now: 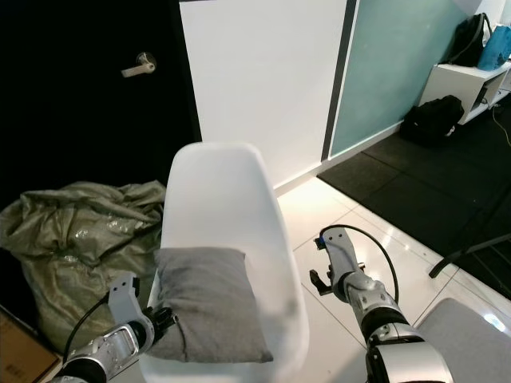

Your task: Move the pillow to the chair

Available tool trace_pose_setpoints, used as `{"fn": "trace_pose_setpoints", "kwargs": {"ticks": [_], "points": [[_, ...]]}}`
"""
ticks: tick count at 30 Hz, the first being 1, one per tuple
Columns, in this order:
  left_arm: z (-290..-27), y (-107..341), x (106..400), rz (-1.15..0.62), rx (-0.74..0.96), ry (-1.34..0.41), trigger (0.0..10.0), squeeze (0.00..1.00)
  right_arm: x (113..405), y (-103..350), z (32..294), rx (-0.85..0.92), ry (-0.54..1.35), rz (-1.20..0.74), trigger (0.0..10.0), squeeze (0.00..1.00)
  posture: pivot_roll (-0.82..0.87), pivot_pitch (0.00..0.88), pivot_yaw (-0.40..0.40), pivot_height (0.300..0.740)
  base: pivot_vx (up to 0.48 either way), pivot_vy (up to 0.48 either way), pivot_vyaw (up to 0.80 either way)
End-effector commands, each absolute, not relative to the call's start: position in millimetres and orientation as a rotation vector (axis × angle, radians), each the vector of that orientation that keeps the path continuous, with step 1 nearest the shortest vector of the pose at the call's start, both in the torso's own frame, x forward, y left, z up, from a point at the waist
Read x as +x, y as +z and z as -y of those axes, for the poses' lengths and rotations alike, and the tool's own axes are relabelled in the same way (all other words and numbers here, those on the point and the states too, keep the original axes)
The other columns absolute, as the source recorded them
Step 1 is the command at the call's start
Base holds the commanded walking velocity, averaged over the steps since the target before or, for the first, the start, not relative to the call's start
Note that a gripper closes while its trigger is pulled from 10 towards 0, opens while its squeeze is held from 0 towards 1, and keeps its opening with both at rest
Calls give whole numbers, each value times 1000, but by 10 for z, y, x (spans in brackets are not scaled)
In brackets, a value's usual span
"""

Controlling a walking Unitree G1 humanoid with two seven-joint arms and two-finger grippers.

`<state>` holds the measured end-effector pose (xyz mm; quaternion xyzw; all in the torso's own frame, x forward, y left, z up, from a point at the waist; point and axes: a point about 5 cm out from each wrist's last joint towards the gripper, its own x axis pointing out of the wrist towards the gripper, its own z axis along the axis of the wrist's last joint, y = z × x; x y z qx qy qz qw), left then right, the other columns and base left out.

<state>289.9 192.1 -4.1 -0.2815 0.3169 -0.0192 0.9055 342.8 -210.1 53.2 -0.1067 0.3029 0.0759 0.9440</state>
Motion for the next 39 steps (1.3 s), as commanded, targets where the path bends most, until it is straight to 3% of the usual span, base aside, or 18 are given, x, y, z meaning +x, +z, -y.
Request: {"fn": "trace_pose_setpoints", "kwargs": {"ticks": [1,6,18,23,31,33,35,39], "points": [[-1909,47,2976,-594,-582,-72,10000,0,3402,496,2119,-218,145,-650,10000,0,-147,63,-10,625,0,0,0],[-1869,296,3164,-425,-599,-158,10000,0,3431,529,2095,-176,136,-626,10000,0,-144,66,-10,605,0,0,0],[-1677,672,3402,-270,-523,-389,10000,0,3465,576,2087,-159,127,-597,10000,0,-145,58,-14,570,0,0,0],[-1765,917,3570,-149,-712,-263,10000,0,3466,581,2091,-151,127,-583,10000,0,-150,65,-11,545,0,0,0],[-2060,1123,3640,-12,-602,106,10000,0,3477,606,2086,-122,139,-550,10000,0,-154,83,-10,530,0,0,0],[-2074,1120,3636,-13,-599,126,10000,0,3477,607,2086,-121,140,-549,10000,0,-154,83,-10,530,0,0,0],[-2063,992,3600,-151,-587,201,10000,0,3465,588,2084,-145,150,-565,10000,0,-148,84,-17,530,0,0,0],[-1913,978,3607,-258,-626,111,10000,0,3468,588,2073,-157,158,-572,10000,0,-148,82,-19,530,0,0,0]]}}
